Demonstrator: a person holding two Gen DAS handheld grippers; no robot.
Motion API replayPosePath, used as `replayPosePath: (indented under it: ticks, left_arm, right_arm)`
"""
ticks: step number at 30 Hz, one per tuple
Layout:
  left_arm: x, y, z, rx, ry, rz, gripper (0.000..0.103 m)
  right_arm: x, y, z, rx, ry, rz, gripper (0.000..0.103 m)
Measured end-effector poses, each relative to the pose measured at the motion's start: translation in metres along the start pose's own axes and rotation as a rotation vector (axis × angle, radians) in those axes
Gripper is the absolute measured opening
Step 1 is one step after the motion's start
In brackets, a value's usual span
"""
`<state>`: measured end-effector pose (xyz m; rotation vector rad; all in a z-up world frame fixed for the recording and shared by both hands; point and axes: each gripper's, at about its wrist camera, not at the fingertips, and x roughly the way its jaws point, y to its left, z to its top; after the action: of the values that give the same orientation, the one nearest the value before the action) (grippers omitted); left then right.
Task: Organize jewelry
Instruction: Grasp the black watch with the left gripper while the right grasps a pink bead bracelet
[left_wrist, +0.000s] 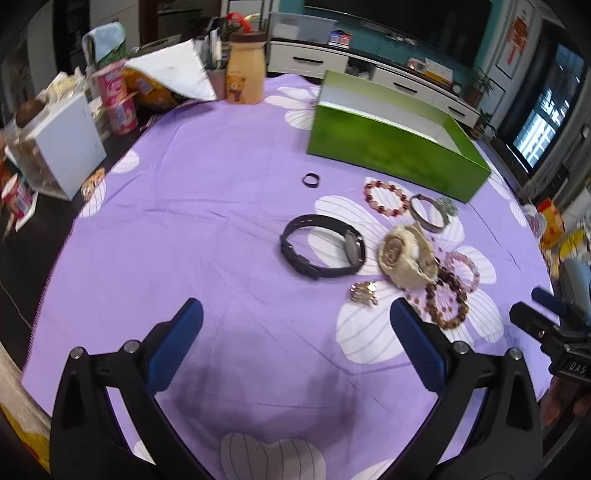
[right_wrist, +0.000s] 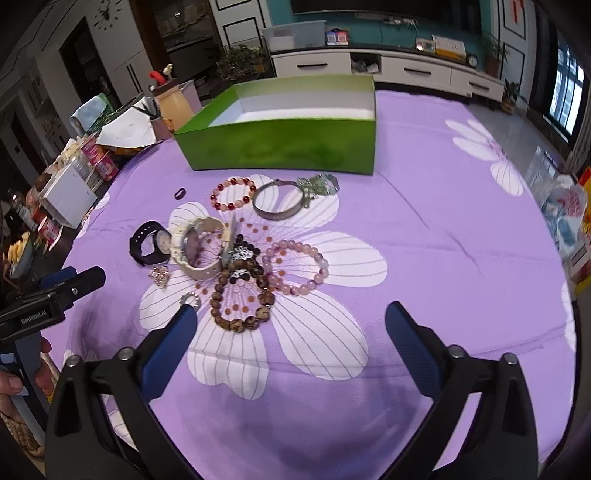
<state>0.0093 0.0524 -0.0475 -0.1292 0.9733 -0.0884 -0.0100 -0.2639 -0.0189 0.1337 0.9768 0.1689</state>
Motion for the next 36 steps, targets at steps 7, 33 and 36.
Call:
replayPosePath:
  ticks: [7, 33, 36]
  left_arm:
    - [0.022, 0.008, 0.013, -0.049, 0.003, 0.001, 0.094]
    - [0.077, -0.011, 0.036, 0.125, 0.037, 0.024, 0.014]
    - [0.066, -0.01, 0.038, 0.118, 0.015, 0.0, 0.007]
  right_arm:
    - [0.023, -0.016, 0.004, 0.04, 0.014, -0.005, 0.074]
    - [0.076, -0.002, 0.024, -0.157, 0.019, -0.147, 0.01]
    - [0.063, -0.003, 0.028, -0.145, -0.015, -0.129, 0.009]
